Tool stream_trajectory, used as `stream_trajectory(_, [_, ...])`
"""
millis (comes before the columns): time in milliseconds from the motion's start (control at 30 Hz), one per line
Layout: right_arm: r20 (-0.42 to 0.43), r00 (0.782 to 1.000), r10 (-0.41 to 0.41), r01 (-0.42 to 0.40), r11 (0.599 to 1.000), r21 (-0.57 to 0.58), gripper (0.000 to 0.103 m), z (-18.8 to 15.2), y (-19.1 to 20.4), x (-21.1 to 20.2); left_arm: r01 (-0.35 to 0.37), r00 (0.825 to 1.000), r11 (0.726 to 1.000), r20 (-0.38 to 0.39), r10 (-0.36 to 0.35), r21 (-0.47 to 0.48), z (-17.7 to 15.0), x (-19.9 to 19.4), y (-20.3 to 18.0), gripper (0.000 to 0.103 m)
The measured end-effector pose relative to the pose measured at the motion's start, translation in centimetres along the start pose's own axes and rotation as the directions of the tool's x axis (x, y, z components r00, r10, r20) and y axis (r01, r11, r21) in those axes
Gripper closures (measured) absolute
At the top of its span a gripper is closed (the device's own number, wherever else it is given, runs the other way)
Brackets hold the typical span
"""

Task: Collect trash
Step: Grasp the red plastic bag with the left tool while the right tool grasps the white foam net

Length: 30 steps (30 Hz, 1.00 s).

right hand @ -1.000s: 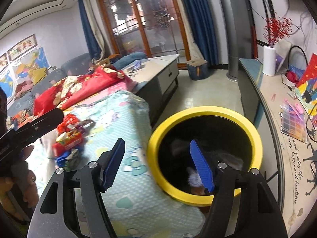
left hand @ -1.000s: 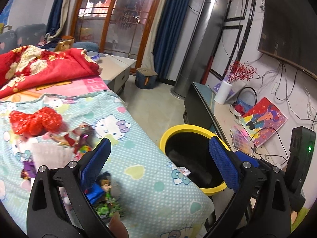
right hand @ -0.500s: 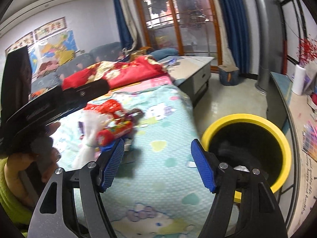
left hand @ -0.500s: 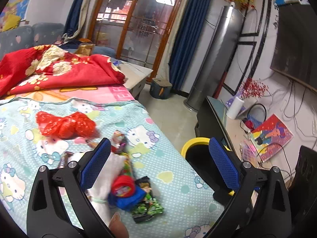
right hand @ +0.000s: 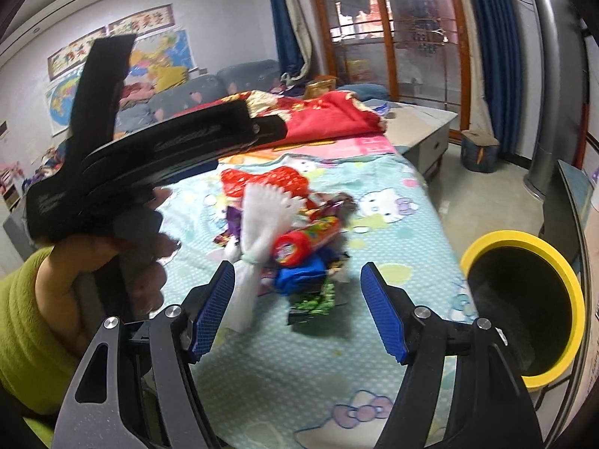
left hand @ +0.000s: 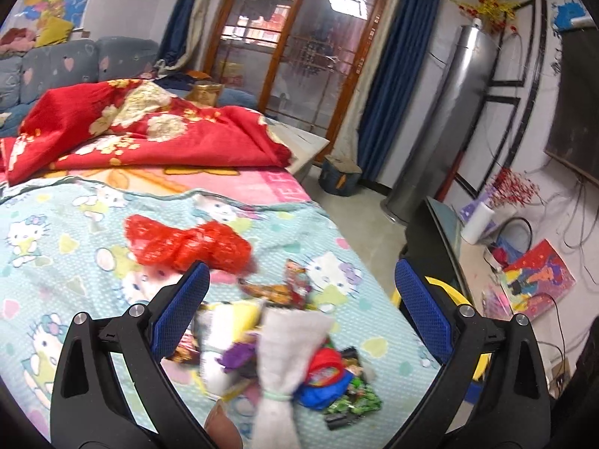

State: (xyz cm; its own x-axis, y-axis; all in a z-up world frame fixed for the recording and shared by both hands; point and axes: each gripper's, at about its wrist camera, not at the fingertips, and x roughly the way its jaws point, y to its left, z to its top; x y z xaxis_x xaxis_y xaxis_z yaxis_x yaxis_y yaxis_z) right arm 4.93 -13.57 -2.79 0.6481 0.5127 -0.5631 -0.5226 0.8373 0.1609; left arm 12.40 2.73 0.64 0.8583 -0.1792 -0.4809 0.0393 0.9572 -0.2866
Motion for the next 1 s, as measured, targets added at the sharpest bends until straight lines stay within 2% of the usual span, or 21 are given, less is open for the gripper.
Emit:
stream_trajectory(233, [-0.051,0.998,0.042,-0.044,0.999,-0.032,0.036,-0.2,2.0,1.7,-0.087,0.996,0.995,0.023,0.088,-0.056,1.4,0.1,4.0,0.012])
stream_trajectory(533, [-0.128,0.988,0.091,-0.097,0.995,-0.035,0.036,-0.4,3.8,4.6,-0.175,0.985,0.976,-0.026,0.173,-0.129,1.1,1.6,9.3,0.012])
stream_trajectory(867, [-0.197,0.976,0.092,-0.104,0.993,-0.054,0.036,-1.1,4.9,8.1,-0.191,0.980,0.964,-0.097,0.176,-0.183,0.1,4.8,12.9,0.012])
stream_trajectory(1000, [-0.211,0.973,0.094,-0.107,0.993,-0.050,0.045,-1.5,4.9,8.9,-0.176,0.980,0.957,-0.134,0.148,-0.233,0.2,6.7,14.7,0.020])
